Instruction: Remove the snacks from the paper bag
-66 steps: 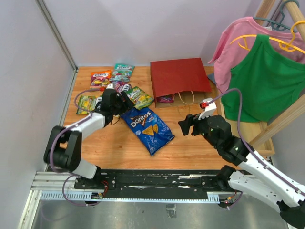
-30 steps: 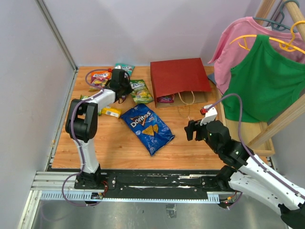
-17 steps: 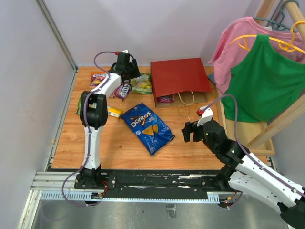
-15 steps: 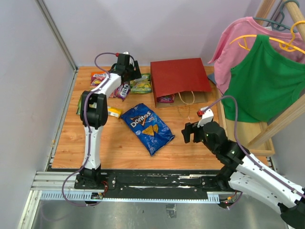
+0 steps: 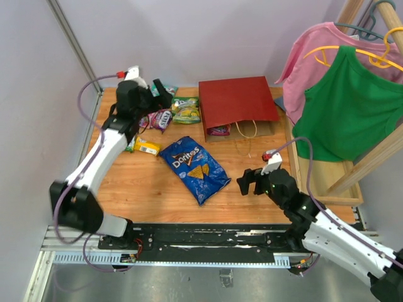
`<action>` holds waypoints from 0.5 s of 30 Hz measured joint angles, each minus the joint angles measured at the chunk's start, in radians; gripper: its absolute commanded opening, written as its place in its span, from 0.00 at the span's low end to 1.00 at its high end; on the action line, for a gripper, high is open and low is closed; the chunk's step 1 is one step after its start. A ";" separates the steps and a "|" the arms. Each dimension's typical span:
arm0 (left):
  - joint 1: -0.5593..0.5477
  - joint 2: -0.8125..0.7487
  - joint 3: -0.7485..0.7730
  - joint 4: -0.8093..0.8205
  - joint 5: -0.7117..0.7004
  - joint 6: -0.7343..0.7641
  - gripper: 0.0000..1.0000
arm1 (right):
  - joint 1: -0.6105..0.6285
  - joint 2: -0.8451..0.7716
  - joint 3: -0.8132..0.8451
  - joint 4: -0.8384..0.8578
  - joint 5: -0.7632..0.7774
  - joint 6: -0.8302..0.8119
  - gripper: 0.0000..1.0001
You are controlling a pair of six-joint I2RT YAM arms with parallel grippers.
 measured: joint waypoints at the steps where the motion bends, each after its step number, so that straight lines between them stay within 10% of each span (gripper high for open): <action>1: 0.000 -0.095 -0.080 0.040 0.018 -0.010 1.00 | -0.009 0.041 0.000 0.028 -0.028 0.002 0.98; 15: 0.000 -0.535 -0.698 0.138 0.170 -0.084 1.00 | -0.131 0.530 0.080 0.362 -0.261 0.129 0.83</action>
